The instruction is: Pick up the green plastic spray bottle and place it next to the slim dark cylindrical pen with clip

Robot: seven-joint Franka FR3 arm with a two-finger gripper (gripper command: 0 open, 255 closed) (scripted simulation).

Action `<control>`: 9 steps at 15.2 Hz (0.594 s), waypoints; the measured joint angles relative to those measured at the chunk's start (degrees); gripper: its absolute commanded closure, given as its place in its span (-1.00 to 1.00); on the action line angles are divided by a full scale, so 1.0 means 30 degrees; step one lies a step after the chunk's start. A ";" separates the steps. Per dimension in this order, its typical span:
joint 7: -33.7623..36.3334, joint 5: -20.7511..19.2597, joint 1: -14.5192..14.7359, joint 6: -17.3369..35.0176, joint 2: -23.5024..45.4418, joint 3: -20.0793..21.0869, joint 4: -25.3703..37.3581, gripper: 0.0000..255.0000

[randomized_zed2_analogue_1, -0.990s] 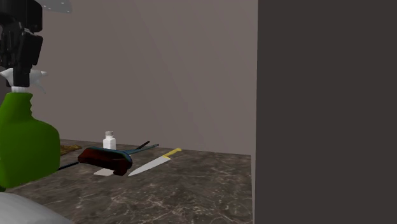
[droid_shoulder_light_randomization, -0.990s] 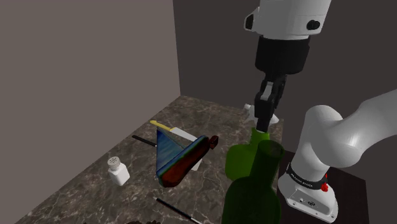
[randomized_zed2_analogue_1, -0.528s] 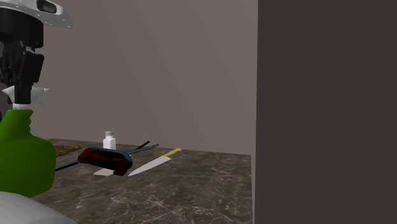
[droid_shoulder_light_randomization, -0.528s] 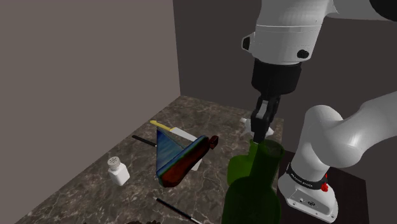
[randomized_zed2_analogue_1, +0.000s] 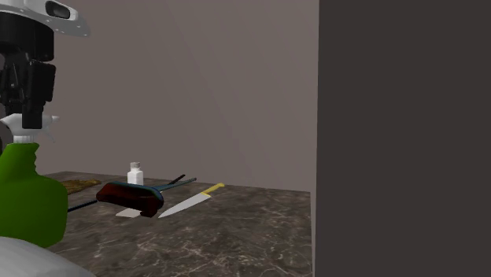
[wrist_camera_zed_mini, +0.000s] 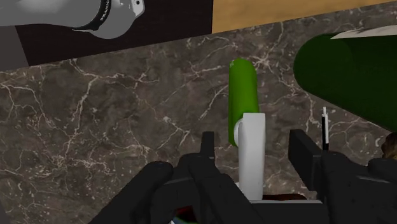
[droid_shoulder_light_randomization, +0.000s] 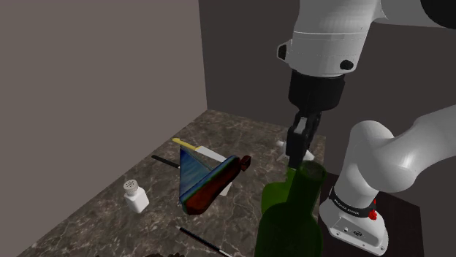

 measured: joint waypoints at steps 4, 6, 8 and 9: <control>0.0000 0.0000 0.0000 0.0001 0.0000 0.0000 0.0000 -1.00; 0.0063 -0.0056 -0.0045 -0.0230 0.0143 -0.0030 0.0382 -1.00; 0.0157 -0.0295 -0.0163 -0.1091 0.0506 -0.0279 0.1597 -1.00; 0.0216 -0.0416 -0.0250 -0.1479 0.0791 -0.0355 0.2267 -1.00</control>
